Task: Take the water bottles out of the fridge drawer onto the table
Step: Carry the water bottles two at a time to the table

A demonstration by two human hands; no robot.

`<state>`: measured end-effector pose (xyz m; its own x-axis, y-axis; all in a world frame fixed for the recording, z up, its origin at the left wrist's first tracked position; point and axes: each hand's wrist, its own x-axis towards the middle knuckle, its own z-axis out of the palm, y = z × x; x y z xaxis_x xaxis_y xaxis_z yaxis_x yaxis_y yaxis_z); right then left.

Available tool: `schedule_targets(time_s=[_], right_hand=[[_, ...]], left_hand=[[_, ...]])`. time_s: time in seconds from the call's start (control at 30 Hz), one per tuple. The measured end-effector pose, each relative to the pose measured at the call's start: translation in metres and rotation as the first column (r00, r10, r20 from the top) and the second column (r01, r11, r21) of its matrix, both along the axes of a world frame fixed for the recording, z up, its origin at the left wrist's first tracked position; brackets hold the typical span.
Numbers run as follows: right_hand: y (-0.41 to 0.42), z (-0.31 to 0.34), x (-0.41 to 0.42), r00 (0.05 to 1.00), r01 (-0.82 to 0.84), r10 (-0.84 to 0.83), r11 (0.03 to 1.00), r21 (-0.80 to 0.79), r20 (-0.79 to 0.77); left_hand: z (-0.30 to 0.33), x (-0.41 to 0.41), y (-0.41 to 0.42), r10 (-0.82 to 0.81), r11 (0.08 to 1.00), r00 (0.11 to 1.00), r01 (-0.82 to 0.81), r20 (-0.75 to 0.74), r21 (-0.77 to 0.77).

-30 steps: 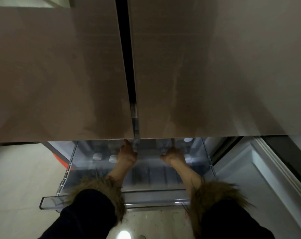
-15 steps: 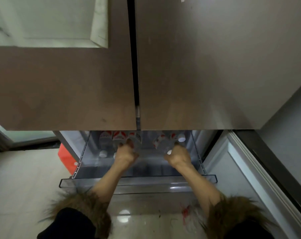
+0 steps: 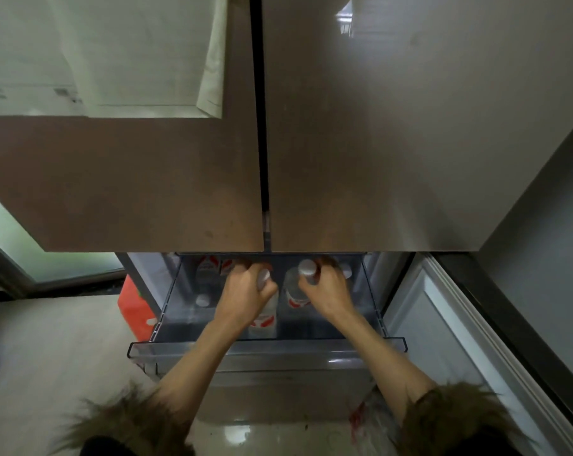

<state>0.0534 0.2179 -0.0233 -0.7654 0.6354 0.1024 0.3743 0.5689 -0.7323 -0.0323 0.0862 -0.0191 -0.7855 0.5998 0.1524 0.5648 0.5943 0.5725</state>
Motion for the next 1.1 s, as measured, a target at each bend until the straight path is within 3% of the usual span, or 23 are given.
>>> schedule_targets(time_s=[0.3, 0.43, 0.53, 0.7, 0.87, 1.1], right_hand=[[-0.002, -0.017, -0.011, 0.992, -0.119, 0.107, 0.976, -0.181, -0.071], [0.001, -0.016, -0.021, 0.988, -0.156, 0.151, 0.953, -0.260, -0.040], [0.002, -0.017, -0.028, 0.986, -0.164, 0.167, 0.958, -0.235, -0.010], [-0.002, -0.019, -0.034, 0.990, -0.140, 0.136, 0.963, -0.232, -0.031], [-0.004, -0.017, -0.018, 0.981, -0.192, 0.187, 0.927, -0.323, -0.047], [-0.012, -0.014, 0.012, 0.972, -0.202, 0.184, 0.971, -0.124, -0.147]], left_hand=[[-0.026, -0.005, -0.010, -0.075, 0.996, 0.994, 0.071, 0.079, 0.059], [-0.027, -0.010, -0.015, -0.134, 0.989, 0.961, 0.115, 0.240, 0.094], [-0.027, -0.013, -0.018, -0.188, 0.982, 0.944, 0.179, 0.271, 0.057], [-0.026, -0.016, -0.019, -0.122, 0.984, 0.948, 0.077, 0.293, 0.161], [-0.025, -0.016, -0.022, -0.102, 0.979, 0.959, 0.049, 0.263, 0.199], [-0.015, 0.003, -0.034, -0.104, 0.947, 0.987, 0.061, 0.122, 0.315]])
